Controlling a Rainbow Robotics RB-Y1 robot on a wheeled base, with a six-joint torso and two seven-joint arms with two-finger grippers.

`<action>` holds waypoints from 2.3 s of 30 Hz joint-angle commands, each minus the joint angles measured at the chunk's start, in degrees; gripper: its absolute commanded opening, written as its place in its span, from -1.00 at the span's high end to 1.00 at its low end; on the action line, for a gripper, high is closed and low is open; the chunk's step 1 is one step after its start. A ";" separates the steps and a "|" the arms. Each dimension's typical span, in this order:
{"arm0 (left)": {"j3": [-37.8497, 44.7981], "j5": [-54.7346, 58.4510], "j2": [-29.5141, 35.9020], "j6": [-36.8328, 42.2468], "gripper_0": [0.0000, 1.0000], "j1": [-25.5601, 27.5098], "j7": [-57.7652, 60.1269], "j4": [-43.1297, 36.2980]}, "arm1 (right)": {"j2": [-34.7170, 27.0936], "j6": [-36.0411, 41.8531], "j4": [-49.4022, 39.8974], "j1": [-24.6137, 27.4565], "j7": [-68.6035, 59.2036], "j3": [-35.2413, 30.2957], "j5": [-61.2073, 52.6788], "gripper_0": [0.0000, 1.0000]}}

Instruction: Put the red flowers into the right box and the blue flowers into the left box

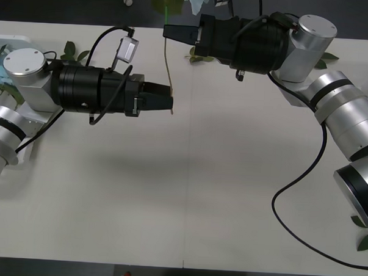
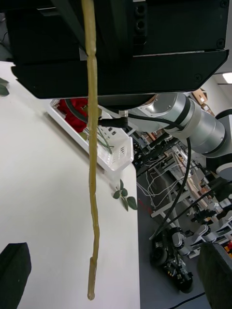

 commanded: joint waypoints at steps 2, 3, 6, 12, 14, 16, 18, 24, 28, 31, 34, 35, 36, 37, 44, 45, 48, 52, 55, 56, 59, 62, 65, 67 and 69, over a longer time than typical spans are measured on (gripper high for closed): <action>0.11 0.28 -0.94 -0.63 0.25 -1.00 4.36 -2.24 | 0.32 0.36 -0.99 -2.42 -1.56 -0.11 -0.68 1.00; 0.02 0.02 -1.03 -0.63 0.99 -1.00 4.53 -2.24 | 0.32 0.36 -0.99 -2.42 -1.56 -0.19 -0.77 1.00; -0.51 0.02 -1.03 -0.81 1.00 -1.09 4.62 -2.33 | 0.32 0.36 -0.99 -2.42 -1.64 -0.11 -0.77 1.00; -0.51 0.02 -1.29 -1.24 1.00 -1.18 4.88 -2.77 | 0.14 0.36 -1.08 -2.42 -1.73 -0.11 -1.12 1.00; -0.51 0.02 -1.21 -1.24 1.00 -1.27 4.97 -2.68 | 0.14 0.36 -0.99 -2.42 -1.73 -0.19 -1.12 1.00; -0.51 0.02 -1.29 -1.24 1.00 -1.35 5.15 -2.77 | 0.06 0.36 -0.99 -2.42 -1.82 -0.19 -1.20 1.00; -0.51 0.02 -1.29 -1.24 1.00 -1.35 5.24 -2.77 | 0.06 0.36 -0.99 -2.33 -1.82 -0.19 -1.20 1.00; -0.51 0.02 -1.29 -1.42 1.00 -1.44 5.59 -2.77 | -0.12 0.36 -0.99 -2.42 -1.91 -0.19 -1.38 1.00; -0.51 0.02 -1.21 -1.60 1.00 -1.53 5.67 -2.77 | -0.47 0.36 -0.99 -2.42 -2.00 -0.19 -1.29 0.73; -0.51 0.02 -1.12 -1.60 1.00 -1.44 5.76 -2.68 | -1.53 0.45 -0.99 -2.42 -2.08 -0.19 0.47 -0.12; -0.51 0.11 -0.85 -1.60 1.00 -1.53 6.11 -2.68 | -2.32 0.89 -0.99 -2.42 -1.82 -0.28 1.87 -0.52; -0.51 0.19 -0.68 -1.60 1.00 -1.44 6.29 -2.77 | -2.58 1.06 -1.08 -2.51 -1.73 -0.28 1.87 -0.60; -0.42 0.28 -0.50 -1.60 1.00 -1.53 6.38 -2.77 | -2.67 1.15 -1.08 -2.42 -1.56 -0.28 1.87 -0.64; -0.24 0.37 -0.24 -1.60 1.00 -1.53 6.55 -2.94 | -3.02 1.24 -1.08 -2.51 -1.29 -0.28 1.87 -0.70; 2.13 0.37 3.80 0.43 1.00 -1.44 8.05 -4.61 | -4.95 3.52 -1.08 -2.51 0.73 -0.19 2.75 -0.81; 2.48 0.46 4.15 0.86 1.00 -1.44 8.22 -4.61 | -5.13 3.88 -1.17 -2.51 0.90 -0.19 2.93 -0.81; 5.21 -0.25 6.70 3.68 1.00 -1.44 9.01 -4.61 | -7.15 5.37 -2.57 -2.51 1.52 0.07 4.60 -0.81; 10.30 -3.85 10.40 7.81 1.00 -1.35 9.98 -4.61 | -11.46 6.07 -7.41 -2.51 1.69 2.88 5.91 -0.82; 15.23 -8.16 12.68 10.97 1.00 -1.35 11.04 -4.61 | -14.36 6.07 -10.04 -2.42 1.96 6.57 4.07 -0.82; 17.42 -10.44 13.65 12.38 1.00 -1.35 12.44 -4.61 | -15.59 6.07 -11.10 -2.42 2.13 8.33 3.28 -0.81; 23.31 -16.15 15.93 16.33 1.00 -1.35 15.69 -4.61 | -18.84 5.11 -14.44 -2.51 2.93 12.90 2.49 -0.82; 29.55 -23.01 18.22 20.99 1.00 -1.35 18.42 -4.61 | -22.18 2.73 -18.39 -2.42 3.98 17.12 2.49 -0.82; 34.47 -29.78 20.59 24.60 1.00 -1.35 19.21 -4.61 | -25.78 -0.61 -23.31 -2.51 5.03 21.34 2.40 -0.82; 36.49 -33.38 21.73 25.83 1.00 -1.35 19.30 -4.61 | -27.72 -2.89 -26.13 -2.51 5.83 23.27 2.31 -0.81; 38.69 -37.86 23.40 26.62 1.00 -1.35 19.39 -4.61 | -30.00 -4.82 -29.03 -2.42 6.62 25.21 2.31 -0.82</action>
